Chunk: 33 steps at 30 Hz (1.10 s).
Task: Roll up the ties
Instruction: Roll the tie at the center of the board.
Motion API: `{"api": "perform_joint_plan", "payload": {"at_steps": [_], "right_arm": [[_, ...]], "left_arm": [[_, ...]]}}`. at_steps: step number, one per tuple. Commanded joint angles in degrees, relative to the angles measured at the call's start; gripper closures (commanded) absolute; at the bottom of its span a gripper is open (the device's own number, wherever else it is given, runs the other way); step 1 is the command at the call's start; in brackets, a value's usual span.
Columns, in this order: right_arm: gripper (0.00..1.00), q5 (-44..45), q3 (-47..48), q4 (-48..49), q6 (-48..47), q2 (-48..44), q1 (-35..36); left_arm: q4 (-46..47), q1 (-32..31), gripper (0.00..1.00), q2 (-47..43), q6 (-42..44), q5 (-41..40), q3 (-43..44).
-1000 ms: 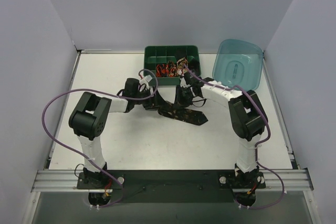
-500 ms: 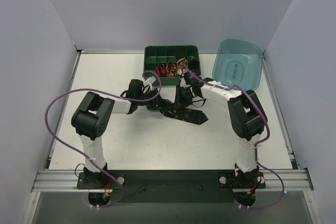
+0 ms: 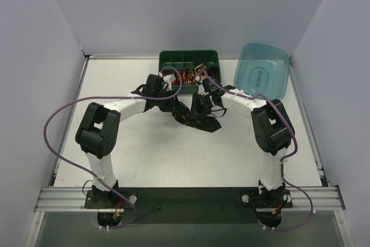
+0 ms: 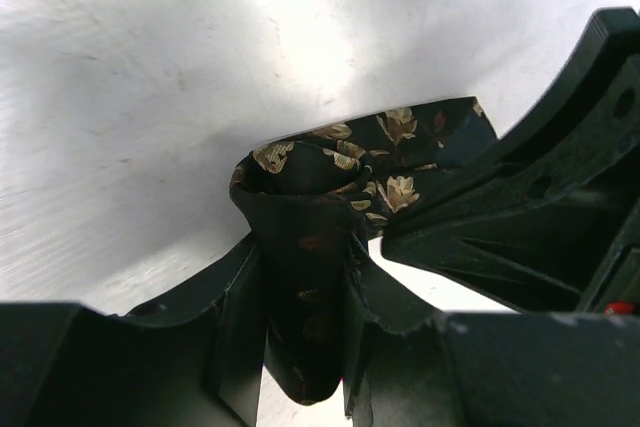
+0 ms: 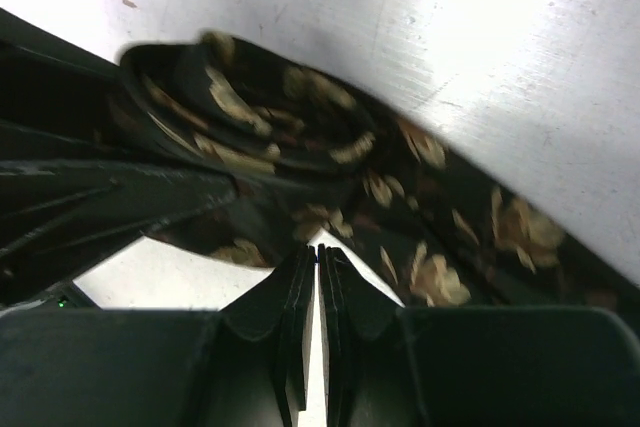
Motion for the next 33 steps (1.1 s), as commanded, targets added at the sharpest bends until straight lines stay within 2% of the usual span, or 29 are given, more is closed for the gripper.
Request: {"api": "perform_joint_plan", "payload": {"at_steps": [1, 5, 12, 18, 27, 31, 33], "right_arm": [[0.91, -2.1, 1.0, 0.0, 0.7, -5.5, -1.0], [0.90, -2.3, -0.4, 0.1, 0.5, -6.8, -2.1], [0.90, -3.3, -3.6, 0.9, 0.7, -8.0, -4.4], [0.90, -5.4, -8.3, 3.5, 2.7, -9.5, -7.3], [0.90, -8.2, -13.9, 6.8, 4.7, -12.2, -10.2], [0.90, -8.3, -15.2, 6.9, 4.7, -12.7, -10.9], [0.90, -8.1, -15.7, 6.8, 4.9, -12.9, -11.3]], "left_arm": [[-18.1, -2.3, 0.78, -3.4, 10.2, -15.2, 7.2], [-27.5, -5.5, 0.78, -2.3, 12.5, -25.6, 11.8], [-36.7, -10.4, 0.77, 2.5, 12.8, -38.2, 19.7], [-46.2, -16.9, 0.77, 9.2, 11.4, -54.0, 29.5], [-53.8, -24.7, 0.76, 19.5, 6.6, -65.0, 39.7], [-58.0, -27.0, 0.72, 23.0, 4.0, -67.5, 44.6], [-58.8, -27.8, 0.66, 24.7, 3.7, -67.7, 46.4]]}}
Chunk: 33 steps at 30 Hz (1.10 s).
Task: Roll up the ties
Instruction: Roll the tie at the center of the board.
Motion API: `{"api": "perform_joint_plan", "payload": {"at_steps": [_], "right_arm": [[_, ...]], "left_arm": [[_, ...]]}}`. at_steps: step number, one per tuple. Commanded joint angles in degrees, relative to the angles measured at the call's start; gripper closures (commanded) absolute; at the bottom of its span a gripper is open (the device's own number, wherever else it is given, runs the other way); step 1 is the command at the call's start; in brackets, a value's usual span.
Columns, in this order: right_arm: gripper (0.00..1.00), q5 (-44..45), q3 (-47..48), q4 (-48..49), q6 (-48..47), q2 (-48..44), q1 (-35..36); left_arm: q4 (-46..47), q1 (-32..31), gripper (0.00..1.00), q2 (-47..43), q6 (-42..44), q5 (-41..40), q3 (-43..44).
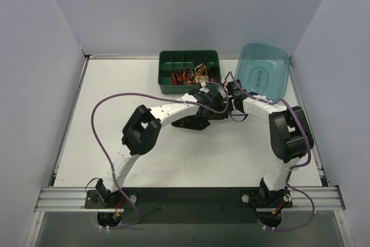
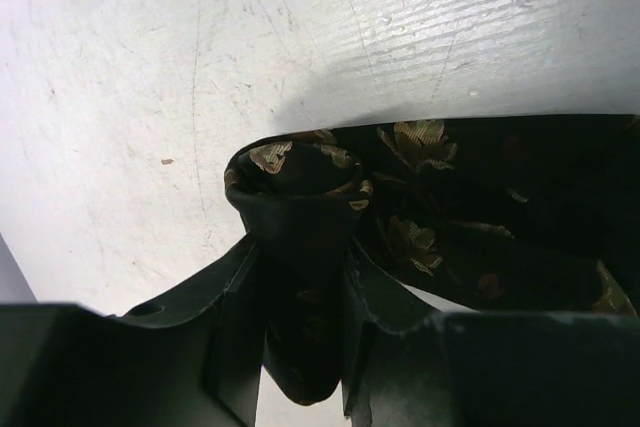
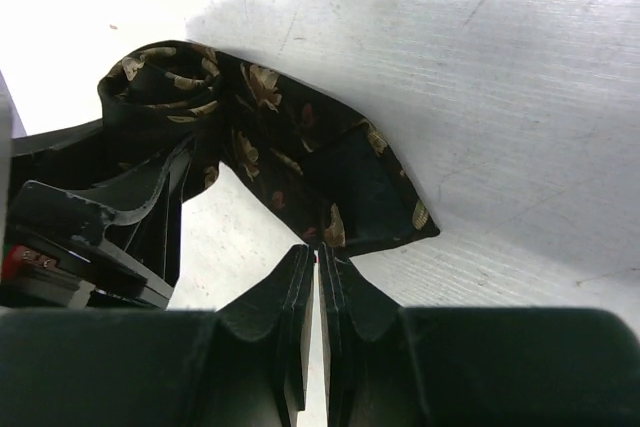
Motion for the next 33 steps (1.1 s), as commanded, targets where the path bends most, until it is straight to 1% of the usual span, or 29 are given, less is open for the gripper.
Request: {"api": "perform_joint_plan", "payload": {"at_steps": [1, 2, 3, 4, 7, 11, 15, 21, 24, 27, 30, 33], "right_arm": [[0.90, -1.3, -1.6, 1.2, 0.7, -3.2, -0.9], [0.90, -1.2, -1.9, 1.2, 0.8, -3.2, -1.0], [0.90, -1.1, -2.2, 1.2, 0.9, -3.4, -1.4], [0.90, -1.1, -2.7, 1.2, 1.0, -3.4, -1.8], [0.90, -0.9, -3.8, 1.2, 1.5, -3.8, -3.0], [0.90, -0.8, -4.6, 1.4, 1.8, -4.3, -4.3], [0.90, -1.3, -5.2, 1.8, 2.0, -4.1, -5.2], [0.89, -1.8, -5.5, 2.1, 2.4, -2.6, -5.6], [0.89, -1.8, -5.8, 2.1, 2.6, -2.4, -5.8], [0.89, -2.2, -5.8, 2.1, 2.9, -2.7, -5.8], [0.88, -3.0, -6.7, 5.0, 3.3, -4.0, -5.9], [0.86, -3.8, -7.8, 7.8, 3.9, -6.2, -5.8]], "left_arm": [[-5.6, -2.4, 0.63, 3.9, -3.1, -2.5, 6.3], [-6.0, -2.7, 0.50, 5.1, -3.1, -2.3, 7.4], [-6.5, -3.0, 0.44, 5.7, -3.3, -2.6, 8.2], [-7.7, -3.3, 0.43, 6.3, -4.3, -2.5, 9.8], [-8.2, -3.9, 0.41, 7.6, -5.2, -2.0, 10.7], [-7.5, -4.9, 0.41, 7.4, -6.6, -2.7, 9.9], [-5.3, -6.2, 0.44, 6.9, -7.9, -3.3, 9.0], [-3.8, -7.0, 0.44, 8.3, -8.4, -1.3, 8.7], [-4.0, -7.1, 0.39, 7.4, -8.6, -2.7, 7.8], [-2.9, -7.0, 0.31, 4.5, -8.5, -5.1, 6.1], [-0.5, -7.1, 0.24, 0.7, -7.2, -7.5, 4.7], [0.7, -7.0, 0.22, -2.0, -5.6, -9.9, 3.7]]}}
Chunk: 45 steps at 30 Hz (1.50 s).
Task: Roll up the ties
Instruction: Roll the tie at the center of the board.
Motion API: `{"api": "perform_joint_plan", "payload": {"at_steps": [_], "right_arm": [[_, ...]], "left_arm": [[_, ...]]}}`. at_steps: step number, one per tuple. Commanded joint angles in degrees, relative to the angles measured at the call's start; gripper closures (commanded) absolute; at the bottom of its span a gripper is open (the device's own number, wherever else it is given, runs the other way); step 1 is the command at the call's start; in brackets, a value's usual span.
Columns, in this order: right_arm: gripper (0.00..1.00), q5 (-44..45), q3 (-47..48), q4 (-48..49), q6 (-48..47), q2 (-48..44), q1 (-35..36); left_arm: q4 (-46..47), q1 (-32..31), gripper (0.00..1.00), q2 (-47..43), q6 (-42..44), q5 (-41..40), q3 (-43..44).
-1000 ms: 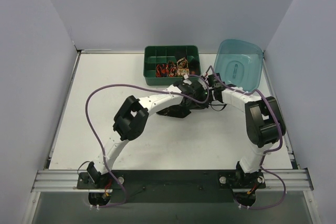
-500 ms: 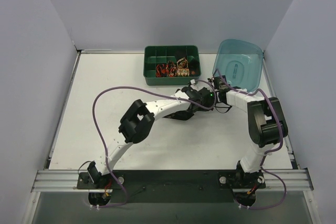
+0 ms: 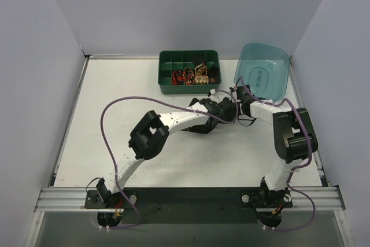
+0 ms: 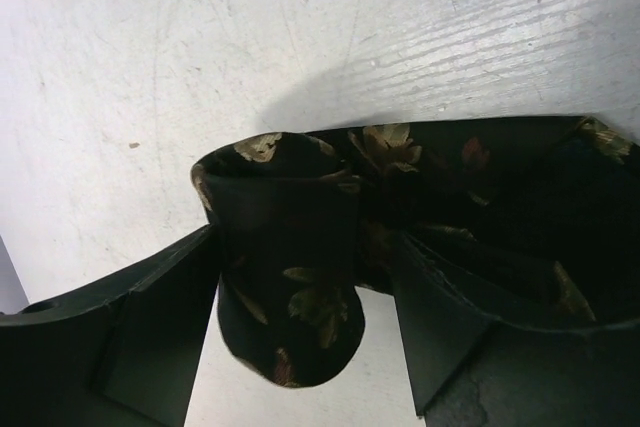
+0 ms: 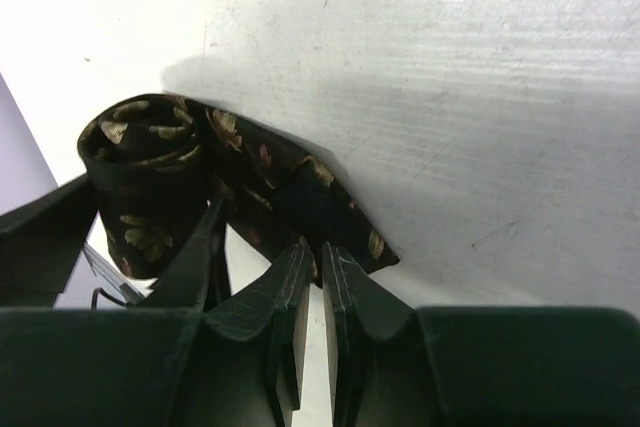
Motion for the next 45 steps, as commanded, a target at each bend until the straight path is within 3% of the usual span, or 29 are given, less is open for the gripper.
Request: {"api": "perform_joint_plan", "payload": {"at_steps": [1, 16, 24, 26, 30, 37, 39, 45], "right_arm": [[0.85, -2.7, -1.5, 4.3, 1.5, -5.7, -0.1], [0.81, -6.8, -4.7, 14.5, 4.7, -18.6, 0.0], [0.80, -7.6, 1.1, 13.0, 4.0, -15.5, 2.4], [0.81, -6.4, 4.6, 9.9, 2.1, -13.0, 5.1], [0.83, -2.1, 11.3, 2.8, -1.9, -6.3, 10.0], [0.90, 3.6, 17.9, -4.8, -6.0, 3.0, 13.4], [0.92, 4.8, 18.8, -6.0, -7.0, 4.5, 14.1], [0.92, 8.6, 19.1, -8.3, -8.5, 6.2, 14.8]], "left_arm": [[3.6, -0.4, 0.22, -7.6, 1.9, -4.5, -0.6], [4.2, 3.0, 0.17, -14.9, 4.2, -12.0, -7.5], [7.6, 9.3, 0.17, -20.7, 2.3, -9.9, -15.9], [13.8, 11.8, 0.17, -25.8, 3.8, -4.4, -22.2], [23.6, 18.0, 0.17, -35.4, 3.8, 14.5, -32.5], [43.3, 27.0, 0.17, -44.6, 1.0, 41.6, -48.4], [46.8, 28.6, 0.16, -46.0, -0.1, 47.0, -52.5], [52.0, 29.5, 0.15, -44.1, -1.5, 52.2, -55.1]]}}
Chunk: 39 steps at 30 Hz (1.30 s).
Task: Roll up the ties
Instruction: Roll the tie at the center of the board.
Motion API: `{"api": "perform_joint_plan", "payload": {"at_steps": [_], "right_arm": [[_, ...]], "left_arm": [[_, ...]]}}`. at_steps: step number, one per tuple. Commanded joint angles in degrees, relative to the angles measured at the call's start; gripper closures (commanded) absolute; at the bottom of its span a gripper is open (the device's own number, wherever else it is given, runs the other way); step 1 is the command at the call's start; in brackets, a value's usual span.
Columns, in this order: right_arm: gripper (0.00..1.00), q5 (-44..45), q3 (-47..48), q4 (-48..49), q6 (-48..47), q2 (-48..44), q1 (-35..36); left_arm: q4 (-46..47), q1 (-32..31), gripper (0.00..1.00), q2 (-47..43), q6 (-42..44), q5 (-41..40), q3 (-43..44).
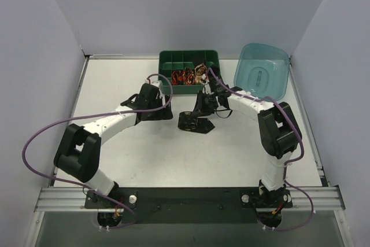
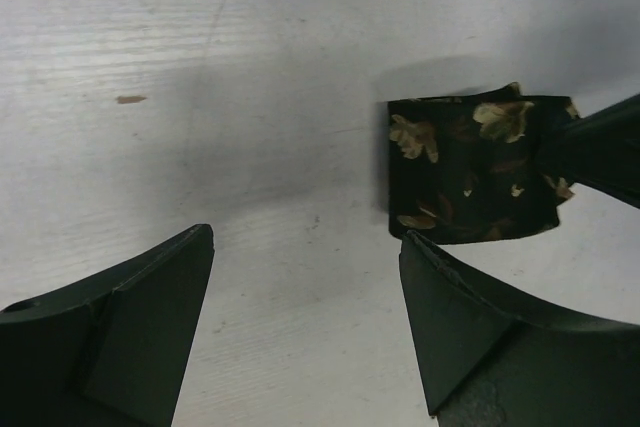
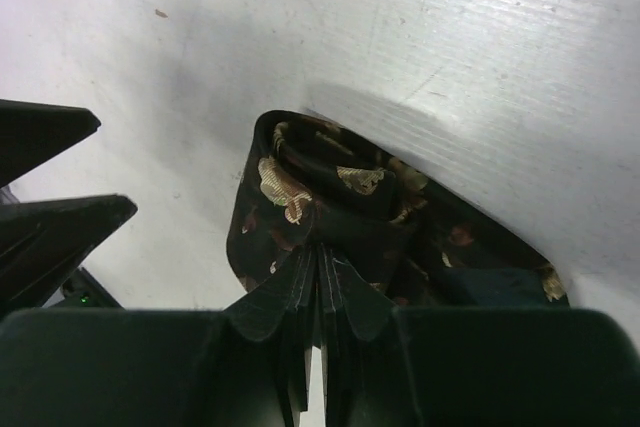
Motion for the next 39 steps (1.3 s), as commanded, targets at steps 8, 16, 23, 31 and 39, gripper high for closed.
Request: {"api": "perform_joint_plan", "payload": {"at_steps": [8, 16, 23, 31, 39], "right_arm": [[0.92, 5.8, -1.8, -3.2, -2.8, -3.2, 1.6], [0.93, 9.2, -6.7, -2.6, -1.7, -5.6, 1.8], [0.93, 9.6, -8.2, -2.5, -1.3, -5.6, 1.8], [0.93, 9.1, -8.3, -2.0, -0.5, -4.5, 1.8], [0.93, 8.4, -7.0, -1.4, -0.3, -3.2, 1.8]], "left_arm": [[19.9, 1.1, 0.15, 7.0, -5.8, 17.4, -2.1], [30.9, 1.4, 0.15, 12.6, -12.1, 24.4, -5.3], [38.6, 1.1, 0.15, 15.5, -15.3, 29.0, -7.4], [46.0, -0.9, 0.20, 19.0, -17.4, 32.4, -7.2], [45.3, -0.6, 0.34, 17.3, -15.8, 30.9, -6.5]]}}
